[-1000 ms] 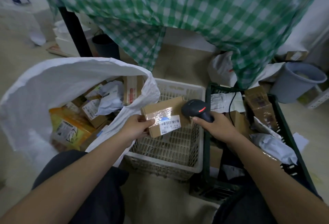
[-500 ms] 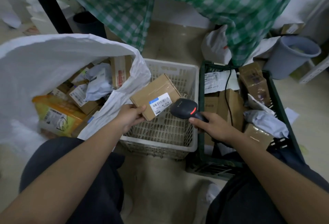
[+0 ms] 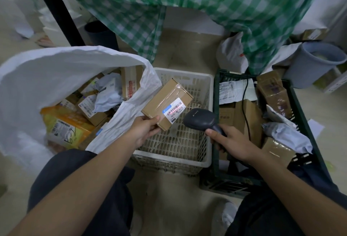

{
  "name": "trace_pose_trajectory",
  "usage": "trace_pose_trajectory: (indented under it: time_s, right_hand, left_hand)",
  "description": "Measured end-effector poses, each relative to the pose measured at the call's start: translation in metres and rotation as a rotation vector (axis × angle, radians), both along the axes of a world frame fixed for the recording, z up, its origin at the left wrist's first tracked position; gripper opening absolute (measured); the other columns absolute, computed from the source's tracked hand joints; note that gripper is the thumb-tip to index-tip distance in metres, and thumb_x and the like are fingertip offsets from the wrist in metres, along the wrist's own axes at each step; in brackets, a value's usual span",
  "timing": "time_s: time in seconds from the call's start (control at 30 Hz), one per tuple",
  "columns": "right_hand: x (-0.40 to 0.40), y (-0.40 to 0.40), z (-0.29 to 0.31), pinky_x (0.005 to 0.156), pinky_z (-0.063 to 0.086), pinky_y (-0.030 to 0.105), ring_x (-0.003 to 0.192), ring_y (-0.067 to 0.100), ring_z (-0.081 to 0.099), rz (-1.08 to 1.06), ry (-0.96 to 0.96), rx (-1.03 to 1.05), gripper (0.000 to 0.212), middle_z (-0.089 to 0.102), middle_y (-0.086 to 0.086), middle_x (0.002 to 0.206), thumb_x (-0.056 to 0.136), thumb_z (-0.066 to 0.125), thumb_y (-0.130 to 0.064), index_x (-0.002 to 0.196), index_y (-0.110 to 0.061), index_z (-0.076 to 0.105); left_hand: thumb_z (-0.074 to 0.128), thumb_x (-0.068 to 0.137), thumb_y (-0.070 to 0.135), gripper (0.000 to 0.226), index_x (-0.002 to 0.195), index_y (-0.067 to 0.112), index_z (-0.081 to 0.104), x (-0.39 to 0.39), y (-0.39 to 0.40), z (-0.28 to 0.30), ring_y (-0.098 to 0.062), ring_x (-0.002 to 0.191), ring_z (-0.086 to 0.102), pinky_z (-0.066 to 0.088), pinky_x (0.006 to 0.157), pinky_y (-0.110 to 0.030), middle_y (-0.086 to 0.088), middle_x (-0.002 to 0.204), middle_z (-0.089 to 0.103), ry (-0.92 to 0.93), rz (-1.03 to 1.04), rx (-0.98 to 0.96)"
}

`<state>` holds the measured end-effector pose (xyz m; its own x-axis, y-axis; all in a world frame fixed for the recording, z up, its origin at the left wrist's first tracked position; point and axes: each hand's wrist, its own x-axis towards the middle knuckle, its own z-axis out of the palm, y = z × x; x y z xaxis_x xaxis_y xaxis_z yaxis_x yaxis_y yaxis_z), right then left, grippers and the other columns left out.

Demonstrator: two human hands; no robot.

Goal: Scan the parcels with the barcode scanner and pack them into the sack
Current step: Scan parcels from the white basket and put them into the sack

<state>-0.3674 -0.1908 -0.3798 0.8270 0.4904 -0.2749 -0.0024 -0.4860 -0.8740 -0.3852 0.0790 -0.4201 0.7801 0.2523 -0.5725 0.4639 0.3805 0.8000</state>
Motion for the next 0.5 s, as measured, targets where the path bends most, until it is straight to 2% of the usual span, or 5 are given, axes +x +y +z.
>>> trace_pose_trajectory:
  time_s: [0.17, 0.27, 0.37, 0.43, 0.5]
  right_hand:
    - [0.0019, -0.0006, 0.0008, 0.057, 0.043, 0.021, 0.061, 0.009, 0.053, -0.007, -0.005, 0.008, 0.037, 0.056, 0.003, 0.074, 0.095, 0.054, -0.036, 0.099, 0.0, 0.061]
    - [0.0024, -0.0017, 0.0005, 0.057, 0.042, 0.02, 0.06, 0.007, 0.053, 0.01, -0.017, 0.005, 0.037, 0.056, 0.002, 0.073, 0.096, 0.053, -0.035, 0.101, 0.001, 0.061]
    - [0.0026, -0.0015, -0.0007, 0.056, 0.042, 0.018, 0.059, 0.006, 0.052, 0.013, -0.018, -0.003, 0.036, 0.056, 0.001, 0.072, 0.096, 0.053, -0.035, 0.101, 0.0, 0.062]
    - [0.0026, -0.001, -0.0011, 0.055, 0.042, 0.017, 0.058, 0.004, 0.052, 0.013, -0.012, -0.007, 0.035, 0.056, 0.001, 0.072, 0.096, 0.053, -0.034, 0.1, 0.0, 0.061]
    - [0.0026, 0.0, 0.0006, 0.054, 0.042, 0.016, 0.056, 0.002, 0.052, 0.011, -0.016, -0.001, 0.032, 0.056, 0.0, 0.07, 0.096, 0.054, -0.032, 0.094, -0.002, 0.061]
  left_hand:
    - [0.061, 0.092, 0.006, 0.029, 0.118, 0.001, 0.051, 0.0008, 0.0001, -0.0013, -0.022, 0.101, 0.064, 0.052, 0.085, -0.033, -0.011, 0.108, 0.067, -0.004, -0.004, 0.001]
    - [0.061, 0.092, 0.007, 0.032, 0.121, 0.0, 0.051, 0.0012, 0.0004, -0.002, -0.023, 0.103, 0.064, 0.054, 0.083, -0.032, -0.01, 0.108, 0.067, -0.01, -0.022, 0.004]
    - [0.061, 0.091, 0.007, 0.037, 0.125, -0.002, 0.05, 0.0008, 0.0005, -0.0037, -0.026, 0.109, 0.063, 0.053, 0.088, -0.035, -0.014, 0.116, 0.066, -0.01, -0.026, 0.013]
    - [0.061, 0.092, 0.006, 0.033, 0.122, -0.002, 0.05, 0.0004, 0.0006, -0.0047, -0.027, 0.111, 0.062, 0.052, 0.092, -0.037, -0.016, 0.12, 0.064, -0.006, -0.022, 0.015]
    - [0.061, 0.092, 0.006, 0.02, 0.11, 0.002, 0.053, -0.0004, 0.0, -0.0039, -0.028, 0.112, 0.062, 0.051, 0.093, -0.038, -0.017, 0.121, 0.064, -0.004, -0.022, 0.01]
